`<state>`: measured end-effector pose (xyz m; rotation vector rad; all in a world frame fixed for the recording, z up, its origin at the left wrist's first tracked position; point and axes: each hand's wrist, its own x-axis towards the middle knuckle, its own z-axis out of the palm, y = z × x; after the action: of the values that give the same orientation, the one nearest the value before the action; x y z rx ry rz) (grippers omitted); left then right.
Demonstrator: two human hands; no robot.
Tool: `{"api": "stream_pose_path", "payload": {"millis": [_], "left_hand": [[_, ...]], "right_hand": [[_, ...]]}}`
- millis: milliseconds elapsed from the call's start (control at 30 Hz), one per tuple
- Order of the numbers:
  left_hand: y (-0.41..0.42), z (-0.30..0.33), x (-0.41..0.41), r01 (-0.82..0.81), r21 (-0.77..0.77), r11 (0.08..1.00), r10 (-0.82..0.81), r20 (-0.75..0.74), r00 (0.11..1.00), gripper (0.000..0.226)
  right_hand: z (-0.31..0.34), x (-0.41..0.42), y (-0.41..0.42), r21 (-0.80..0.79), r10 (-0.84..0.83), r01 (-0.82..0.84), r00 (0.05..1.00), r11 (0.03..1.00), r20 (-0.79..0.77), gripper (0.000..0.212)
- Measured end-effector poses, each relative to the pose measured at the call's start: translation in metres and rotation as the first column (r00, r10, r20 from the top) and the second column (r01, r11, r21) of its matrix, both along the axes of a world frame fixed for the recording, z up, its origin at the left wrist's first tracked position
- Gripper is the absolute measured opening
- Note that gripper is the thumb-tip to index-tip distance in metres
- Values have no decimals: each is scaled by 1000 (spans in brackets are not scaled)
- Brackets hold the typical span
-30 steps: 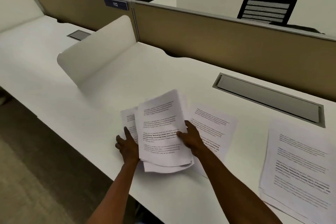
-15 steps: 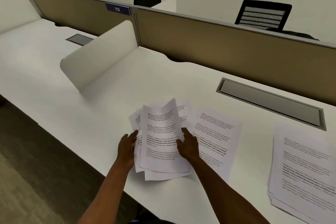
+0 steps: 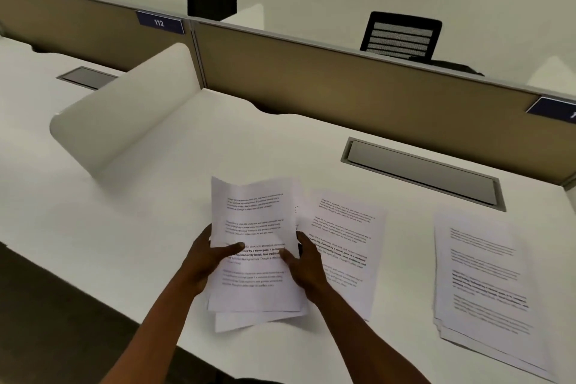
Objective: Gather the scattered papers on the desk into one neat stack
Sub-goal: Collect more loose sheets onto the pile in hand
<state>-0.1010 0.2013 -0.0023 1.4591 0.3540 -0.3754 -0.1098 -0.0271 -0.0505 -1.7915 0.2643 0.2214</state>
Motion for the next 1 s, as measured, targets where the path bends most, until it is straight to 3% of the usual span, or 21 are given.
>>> {"api": "stream_pose_path", "payload": {"millis": [133, 267, 367, 467, 533, 667, 733, 800, 867, 933, 1000], "left_hand": [[-11, 12, 3, 6, 122, 993, -18, 98, 995, 77], [-18, 41, 12, 161, -118, 980, -138, 185, 973, 72], [-35, 53, 22, 282, -318, 905, -228, 199, 953, 67], [-59, 52, 33, 276, -384, 881, -235, 150, 960, 66], [-76, 48, 38, 283, -421, 862, -261, 110, 959, 67], [-107, 43, 45, 357, -496, 792, -363, 88, 928, 64], [-120, 39, 48, 376, -396, 838, -384, 61, 921, 60], [-132, 31, 50, 362, -201, 910, -364, 29, 931, 58], [-142, 19, 48, 375, 28, 927, -375, 1, 927, 58], [-152, 4, 42, 405, 329, 853, -420, -27, 907, 64], [-162, -10, 34, 388, 581, 716, -447, -45, 893, 72]], "right_hand": [[4, 7, -9, 80, -30, 32, 999, 996, -24, 60], [30, 13, -35, 275, -127, 120, 992, 954, 8, 37], [50, 14, -66, 511, -104, 128, 992, 850, -74, 47], [61, 8, -100, 695, -30, 114, 991, 710, -132, 57], [64, 3, -119, 738, 16, 123, 984, 663, -179, 57], [53, -8, -143, 674, -33, 270, 939, 688, -342, 54], [46, -15, -151, 627, -119, 317, 934, 712, -338, 52], [43, -20, -160, 538, -238, 356, 930, 764, -279, 43], [40, -23, -164, 379, -345, 401, 915, 834, -210, 35], [31, -23, -167, 246, -394, 421, 907, 873, -152, 29], [21, -22, -166, 107, -407, 413, 910, 904, -76, 29]]}}
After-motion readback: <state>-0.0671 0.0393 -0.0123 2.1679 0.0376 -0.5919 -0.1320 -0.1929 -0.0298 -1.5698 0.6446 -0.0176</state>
